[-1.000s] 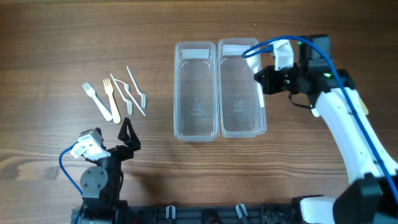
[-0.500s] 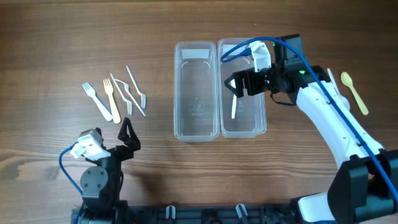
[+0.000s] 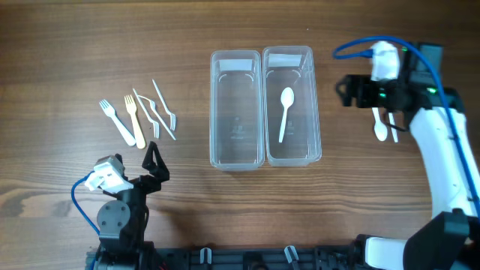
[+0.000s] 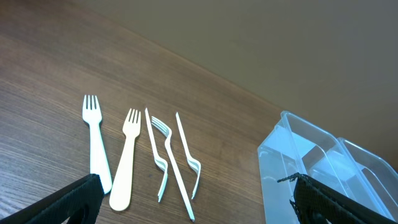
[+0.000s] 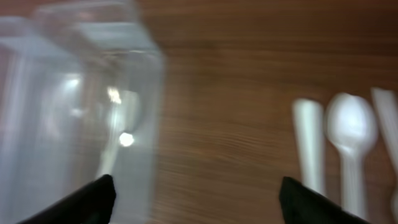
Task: Pack container
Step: 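Return the right gripper to the cutlery and grasp the white knife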
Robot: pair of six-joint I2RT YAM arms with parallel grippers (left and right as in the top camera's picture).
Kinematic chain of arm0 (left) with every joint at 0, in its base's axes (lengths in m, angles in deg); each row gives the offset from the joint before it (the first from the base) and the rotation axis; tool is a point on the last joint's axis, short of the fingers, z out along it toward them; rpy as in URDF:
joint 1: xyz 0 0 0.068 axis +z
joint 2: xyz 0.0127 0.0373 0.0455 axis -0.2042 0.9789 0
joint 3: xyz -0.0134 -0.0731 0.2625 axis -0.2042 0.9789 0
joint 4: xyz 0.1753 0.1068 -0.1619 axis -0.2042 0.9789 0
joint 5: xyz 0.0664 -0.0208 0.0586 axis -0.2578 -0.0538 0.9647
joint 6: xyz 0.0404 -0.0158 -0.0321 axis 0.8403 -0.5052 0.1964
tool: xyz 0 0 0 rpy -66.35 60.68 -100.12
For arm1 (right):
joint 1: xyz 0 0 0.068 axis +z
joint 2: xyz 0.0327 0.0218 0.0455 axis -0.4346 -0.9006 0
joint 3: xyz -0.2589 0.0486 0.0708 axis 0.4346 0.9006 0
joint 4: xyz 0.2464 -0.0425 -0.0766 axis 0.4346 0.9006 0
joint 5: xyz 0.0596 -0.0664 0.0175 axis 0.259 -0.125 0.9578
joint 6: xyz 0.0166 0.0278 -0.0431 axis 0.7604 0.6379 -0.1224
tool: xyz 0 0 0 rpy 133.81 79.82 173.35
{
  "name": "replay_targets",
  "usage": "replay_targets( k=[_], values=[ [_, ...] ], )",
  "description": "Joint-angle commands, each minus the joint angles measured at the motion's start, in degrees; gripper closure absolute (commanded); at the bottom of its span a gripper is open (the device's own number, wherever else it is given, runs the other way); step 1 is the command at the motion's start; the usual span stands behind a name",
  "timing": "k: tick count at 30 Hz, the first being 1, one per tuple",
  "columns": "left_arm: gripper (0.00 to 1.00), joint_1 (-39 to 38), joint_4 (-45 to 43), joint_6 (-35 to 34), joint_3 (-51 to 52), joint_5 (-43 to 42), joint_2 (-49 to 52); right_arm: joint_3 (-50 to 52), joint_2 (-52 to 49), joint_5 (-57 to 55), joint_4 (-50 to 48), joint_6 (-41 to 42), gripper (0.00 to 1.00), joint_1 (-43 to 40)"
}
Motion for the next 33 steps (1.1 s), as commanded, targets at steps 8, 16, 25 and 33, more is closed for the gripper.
replay_targets(
  k=[8, 16, 25, 33],
  values=[
    [0.0, 0.5, -0.2, 1.2, 0.3, -0.5, -0.3, 0.1, -0.9, -13.9, 1.0, -1.6, 0.53, -5.8],
    [0.0, 0.5, -0.2, 1.2, 0.3, -0.5, -0.3, 0.1, -9.2, -14.8, -0.8, -2.2, 0.0, -5.8],
    [0.0, 0.5, -0.2, 1.2, 0.3, -0.5, -0.3, 0.1, -18.2, -14.6, -3.4, -1.0, 0.14, -5.8],
    [0.0, 0.5, -0.2, 1.2, 0.3, -0.5, -0.3, 0.1, -20.9, -14.6, -5.9, -3.1, 0.29, -5.8]
  ],
)
